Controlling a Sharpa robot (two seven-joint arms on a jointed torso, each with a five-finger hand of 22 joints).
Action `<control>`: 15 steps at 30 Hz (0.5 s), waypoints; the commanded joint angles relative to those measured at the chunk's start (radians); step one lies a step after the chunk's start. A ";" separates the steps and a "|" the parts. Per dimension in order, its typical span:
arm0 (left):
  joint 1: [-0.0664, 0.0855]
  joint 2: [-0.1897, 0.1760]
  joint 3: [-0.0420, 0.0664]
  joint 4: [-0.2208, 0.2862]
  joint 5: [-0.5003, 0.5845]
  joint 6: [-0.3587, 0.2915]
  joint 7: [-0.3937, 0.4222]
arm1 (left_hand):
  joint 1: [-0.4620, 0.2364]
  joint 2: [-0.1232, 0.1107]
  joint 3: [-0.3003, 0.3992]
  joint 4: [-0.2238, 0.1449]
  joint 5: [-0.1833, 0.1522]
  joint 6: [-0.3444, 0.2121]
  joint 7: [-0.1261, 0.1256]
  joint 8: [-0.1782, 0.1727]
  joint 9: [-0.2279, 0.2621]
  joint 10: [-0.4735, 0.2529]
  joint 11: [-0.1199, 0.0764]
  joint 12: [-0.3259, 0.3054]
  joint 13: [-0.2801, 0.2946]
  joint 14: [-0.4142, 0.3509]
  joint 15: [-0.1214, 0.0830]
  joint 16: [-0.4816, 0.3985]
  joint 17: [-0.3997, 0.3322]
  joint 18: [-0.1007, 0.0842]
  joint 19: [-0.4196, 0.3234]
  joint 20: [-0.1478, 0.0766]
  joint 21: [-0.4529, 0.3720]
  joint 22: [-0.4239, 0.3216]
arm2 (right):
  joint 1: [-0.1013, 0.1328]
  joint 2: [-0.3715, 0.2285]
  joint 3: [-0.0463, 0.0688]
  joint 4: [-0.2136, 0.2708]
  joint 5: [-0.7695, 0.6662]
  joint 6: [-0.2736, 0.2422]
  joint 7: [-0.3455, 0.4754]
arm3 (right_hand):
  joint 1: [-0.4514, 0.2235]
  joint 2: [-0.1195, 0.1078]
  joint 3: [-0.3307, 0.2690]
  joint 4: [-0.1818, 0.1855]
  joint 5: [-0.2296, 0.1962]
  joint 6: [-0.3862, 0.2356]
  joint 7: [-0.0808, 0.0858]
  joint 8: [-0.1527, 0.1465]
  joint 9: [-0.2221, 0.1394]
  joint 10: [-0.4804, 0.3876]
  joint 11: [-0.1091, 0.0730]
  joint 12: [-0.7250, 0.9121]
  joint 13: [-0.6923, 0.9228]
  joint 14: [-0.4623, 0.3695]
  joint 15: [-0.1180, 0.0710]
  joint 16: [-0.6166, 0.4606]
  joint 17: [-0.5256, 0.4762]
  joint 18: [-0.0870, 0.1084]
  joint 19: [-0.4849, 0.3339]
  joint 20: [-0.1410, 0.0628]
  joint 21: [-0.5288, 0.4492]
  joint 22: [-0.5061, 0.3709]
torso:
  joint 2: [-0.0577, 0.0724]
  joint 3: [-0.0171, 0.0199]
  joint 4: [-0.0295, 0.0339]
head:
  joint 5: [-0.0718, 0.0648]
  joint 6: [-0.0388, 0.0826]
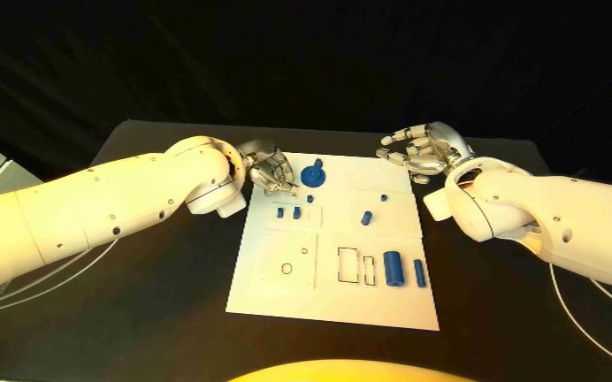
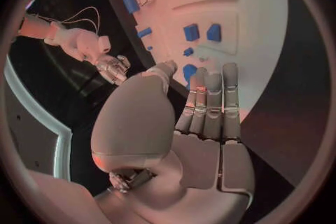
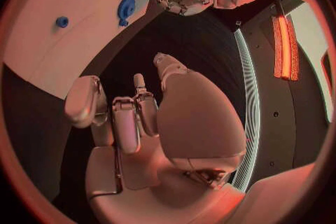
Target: Assemble the parts on the task board
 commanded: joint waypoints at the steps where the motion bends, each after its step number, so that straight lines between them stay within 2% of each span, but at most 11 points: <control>1: -0.008 0.004 -0.003 0.007 0.015 -0.168 0.258 | 0.049 -0.032 0.058 -0.005 -0.004 -0.030 0.008 -0.015 -0.052 -0.050 0.012 -0.071 -0.079 -0.046 0.011 -0.054 -0.071 0.017 -0.012 0.022 -0.072 -0.049 | -0.001 -0.002 0.000 0.000 -0.004 0.005 0.016 | -0.010 -0.001 -0.005 0.000 0.004 -0.007 -0.001 0.004 0.001 -0.007 0.001 -0.005 0.103 0.074 -0.005 -0.004 0.139 0.016 -0.003 -0.005 -0.004 -0.001 | 0.000 -0.0005 0.0012 | -0.002 0.000; 3: -0.016 0.008 -0.008 0.006 -0.024 -0.212 0.314 | 0.064 -0.045 0.073 -0.015 -0.005 -0.033 0.003 -0.018 -0.084 -0.058 0.018 -0.105 -0.123 -0.043 0.012 -0.054 -0.093 0.019 0.001 0.026 -0.084 -0.057 | -0.001 -0.004 0.000 0.000 -0.004 0.005 0.016 | -0.010 -0.001 -0.005 0.000 0.004 -0.007 -0.001 0.004 0.001 -0.007 0.001 -0.005 0.103 0.074 -0.005 -0.004 0.139 0.016 -0.003 -0.005 -0.004 -0.001 | 0.000 -0.0003 0.0016 | -0.004 0.000; 6: -0.029 0.020 -0.015 -0.002 -0.119 -0.236 0.361 | 0.072 -0.059 0.087 -0.030 -0.007 0.004 -0.012 -0.025 -0.144 -0.031 0.015 -0.133 -0.184 -0.013 0.007 -0.007 -0.105 0.019 0.029 0.019 -0.067 -0.044 | -0.001 -0.005 0.000 0.001 -0.004 0.006 0.016 | -0.010 -0.001 -0.004 0.000 0.005 -0.007 -0.001 0.004 0.001 -0.007 0.001 -0.005 0.104 0.074 -0.006 -0.004 0.139 0.016 -0.003 -0.005 -0.004 -0.001 | 0.001 -0.0010 0.0012 | -0.006 0.000; 10: -0.040 0.039 -0.022 -0.019 -0.220 -0.225 0.366 | 0.073 -0.063 0.091 -0.042 -0.008 0.043 -0.025 -0.042 -0.192 -0.025 0.017 -0.157 -0.227 -0.005 0.008 0.037 -0.111 0.019 0.036 0.018 -0.048 -0.027 | -0.001 -0.006 0.000 0.002 -0.006 0.006 0.016 | -0.010 -0.001 -0.004 0.000 0.005 -0.007 -0.001 0.004 0.001 -0.007 0.001 -0.005 0.104 0.074 -0.006 -0.004 0.139 0.016 -0.003 -0.005 -0.004 -0.001 | 0.001 -0.0018 0.0005 | -0.006 0.001; 15: -0.047 0.063 -0.025 -0.043 -0.330 -0.177 0.338 | 0.055 -0.065 0.082 -0.046 -0.010 0.105 -0.033 -0.064 -0.241 0.002 0.012 -0.170 -0.275 0.032 0.003 0.140 -0.110 0.020 0.058 0.015 0.003 0.013 | -0.001 -0.005 0.000 0.002 -0.008 0.007 0.015 | -0.008 0.000 -0.004 -0.001 0.006 -0.007 -0.001 0.004 0.001 -0.007 0.001 -0.004 0.104 0.075 -0.006 -0.003 0.140 0.016 -0.002 -0.005 -0.002 0.000 | 0.001 -0.0015 -0.0007 | -0.006 0.002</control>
